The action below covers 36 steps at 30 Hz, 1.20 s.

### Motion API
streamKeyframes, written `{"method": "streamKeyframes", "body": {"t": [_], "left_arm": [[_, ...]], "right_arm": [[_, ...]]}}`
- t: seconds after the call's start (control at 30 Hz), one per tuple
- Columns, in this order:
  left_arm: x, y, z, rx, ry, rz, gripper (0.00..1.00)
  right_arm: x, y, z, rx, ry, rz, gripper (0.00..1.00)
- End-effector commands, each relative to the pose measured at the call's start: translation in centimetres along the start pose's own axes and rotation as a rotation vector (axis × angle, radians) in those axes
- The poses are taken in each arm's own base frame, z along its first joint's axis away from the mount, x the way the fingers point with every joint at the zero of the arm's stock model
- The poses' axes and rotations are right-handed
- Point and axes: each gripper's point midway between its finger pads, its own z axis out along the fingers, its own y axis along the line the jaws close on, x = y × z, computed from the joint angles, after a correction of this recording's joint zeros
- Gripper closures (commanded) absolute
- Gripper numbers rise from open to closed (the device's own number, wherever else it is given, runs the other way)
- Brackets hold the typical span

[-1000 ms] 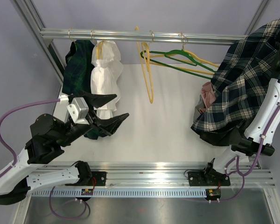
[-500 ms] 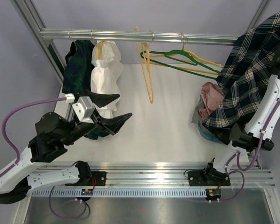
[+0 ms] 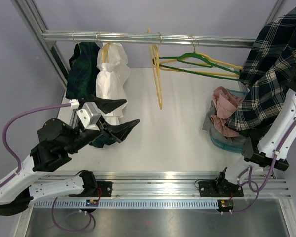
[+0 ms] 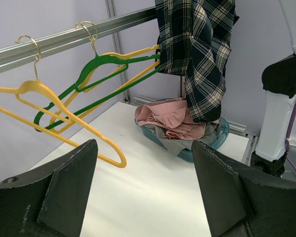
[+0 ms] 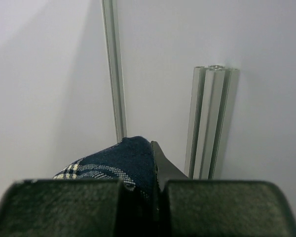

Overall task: Remove the skirt from the hanger
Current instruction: Place the skirt into the basket

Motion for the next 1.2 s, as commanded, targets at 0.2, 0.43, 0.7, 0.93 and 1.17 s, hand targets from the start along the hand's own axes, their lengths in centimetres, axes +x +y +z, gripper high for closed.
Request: {"method": "streamKeyframes", "body": {"t": [0.2,0.43,0.7,0.93,1.17], "left_arm": [[-1.2,0.5,0.1,-0.025,-0.048,0.007,0.2],[-0.7,0.6,-0.2,-0.032,-0.043,-0.007,0.2],[-0.2,0.7,-0.4,-0.043,-0.036,-0.017,0.2],[0.2,0.9,-0.7,-0.054,-0.032,-0.019,0.2],[0.3,1.0,-0.9,-0.06,-0.031,-0.019,0.2]], "right_arm": [[-5.7,2.1,-1.6,-0.113,-0.158,0.156,1.0],[0.4,4.4,0.6,-0.179,-0.017,0.15,1.0],[5.5,6.2,1.8,-0.233,0.073,0.135,1.0],[8.1,8.0,-0.9,-0.341,0.127,0.171,1.0],[9.2,7.8,-5.7,-0.357,0.198,0.198,1.0]]}}
